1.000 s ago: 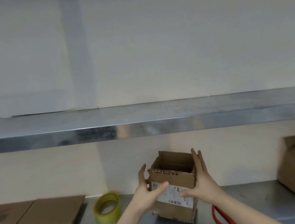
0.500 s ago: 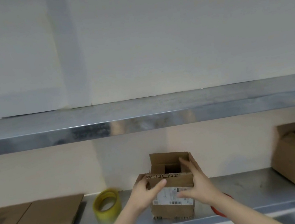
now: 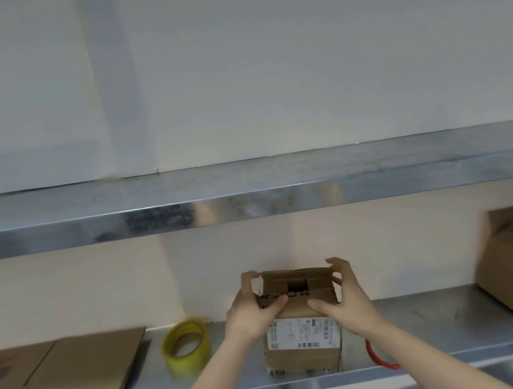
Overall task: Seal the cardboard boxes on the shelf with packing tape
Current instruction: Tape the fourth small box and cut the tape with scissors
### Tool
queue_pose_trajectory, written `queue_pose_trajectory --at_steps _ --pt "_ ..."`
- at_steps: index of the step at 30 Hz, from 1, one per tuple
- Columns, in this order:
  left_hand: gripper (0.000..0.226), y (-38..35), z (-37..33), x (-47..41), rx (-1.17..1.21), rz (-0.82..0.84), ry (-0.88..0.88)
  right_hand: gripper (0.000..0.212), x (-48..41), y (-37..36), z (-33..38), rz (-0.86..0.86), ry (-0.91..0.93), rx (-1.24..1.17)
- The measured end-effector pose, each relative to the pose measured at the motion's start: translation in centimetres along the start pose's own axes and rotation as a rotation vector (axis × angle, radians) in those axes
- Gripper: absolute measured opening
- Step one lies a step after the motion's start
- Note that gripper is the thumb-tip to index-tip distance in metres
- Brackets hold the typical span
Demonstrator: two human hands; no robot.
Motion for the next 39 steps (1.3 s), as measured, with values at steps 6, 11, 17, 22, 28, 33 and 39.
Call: queue_pose_trajectory --at_steps 6,11,17,22,28,33,39 --pt "0.054 -0.7 -0.4 -0.8 -0.207 0.086 -0.035 0.055 -0.5 -0.8 0.3 0.082 0.073 0.258" --pt "0.046 -0.9 -0.4 -1.0 -0.157 0.074 -0.042 0.050 -1.0 -0.3 0.5 0.026 0.128 0.535" --pt "0.035 -0.4 -0.4 -1.1 -0.156 0.090 -0.069 0.035 -1.3 -1.4 3.0 0.065 0.362 0.587" --pt "0.032 3.4 4.1 -1.8 -0.119 -0.031 0.054 0.037 -1.6 -1.7 3.6 0.078 0.316 0.622" --pt "0.041 6.6 11.3 -2.2 -0.612 0.002 0.274 0.049 -1.5 -1.6 3.8 0.086 0.251 0.602" --pt "0.054 5.5 13.9 -2.7 -0.707 0.138 0.302 0.046 -1.7 -1.7 3.6 0.066 0.234 0.574" --pt "0.039 5.8 13.0 -3.2 -0.541 0.027 0.214 0.043 -1.5 -1.7 3.5 0.068 0.198 0.514"
Point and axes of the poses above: each hand's wrist, its own x-axis away from the middle knuckle, its own y-axis out of the back of the hand, z = x × y, the point moved 5 cm from there along -x, towards the middle knuckle, and after that the axes turned 15 degrees about x, right-handed, at the moved point
